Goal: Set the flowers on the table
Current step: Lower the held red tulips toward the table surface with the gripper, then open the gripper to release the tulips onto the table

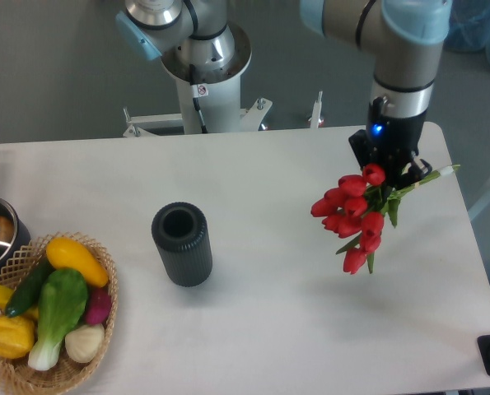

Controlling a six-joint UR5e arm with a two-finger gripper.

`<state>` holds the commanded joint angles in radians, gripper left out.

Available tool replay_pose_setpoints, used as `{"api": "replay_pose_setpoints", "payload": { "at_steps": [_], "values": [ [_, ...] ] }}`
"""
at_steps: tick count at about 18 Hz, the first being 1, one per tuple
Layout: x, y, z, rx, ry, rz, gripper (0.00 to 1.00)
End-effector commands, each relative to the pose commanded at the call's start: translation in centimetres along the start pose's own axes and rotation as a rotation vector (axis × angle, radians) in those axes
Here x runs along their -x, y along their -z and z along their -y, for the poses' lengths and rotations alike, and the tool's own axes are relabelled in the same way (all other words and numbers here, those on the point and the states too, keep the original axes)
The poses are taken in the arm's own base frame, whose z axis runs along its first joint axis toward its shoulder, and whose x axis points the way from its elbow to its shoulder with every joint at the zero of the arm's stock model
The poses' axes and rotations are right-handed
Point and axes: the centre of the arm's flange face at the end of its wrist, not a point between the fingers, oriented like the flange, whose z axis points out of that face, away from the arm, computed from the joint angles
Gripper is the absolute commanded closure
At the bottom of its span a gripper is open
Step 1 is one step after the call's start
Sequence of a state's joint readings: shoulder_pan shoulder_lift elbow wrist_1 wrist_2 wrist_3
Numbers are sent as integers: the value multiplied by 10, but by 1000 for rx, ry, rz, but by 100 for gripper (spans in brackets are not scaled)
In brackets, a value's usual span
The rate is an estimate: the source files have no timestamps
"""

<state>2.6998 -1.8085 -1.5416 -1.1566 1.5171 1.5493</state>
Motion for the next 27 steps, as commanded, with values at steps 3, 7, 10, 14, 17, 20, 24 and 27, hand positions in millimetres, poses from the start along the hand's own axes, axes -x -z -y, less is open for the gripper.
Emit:
{"api": "replay_pose_setpoints", "payload": {
  "at_steps": [3,7,10,14,17,20,24,27],
  "values": [
    [0,-21,12,-1,10,-32,100],
    [-1,-54,38,-8,91,-77,100],
    [-2,-77,48,-3,137,-112,100],
    [-5,-93,58,-2,123,-137,90],
    [-7,-102,58,1,122,-155,75],
    [-8,-102,58,-7,125,-157,50],
    [-9,-100,56,-8,125,-140,0],
    [-5,-94,55,-14,128,-103,0]
  ]
}}
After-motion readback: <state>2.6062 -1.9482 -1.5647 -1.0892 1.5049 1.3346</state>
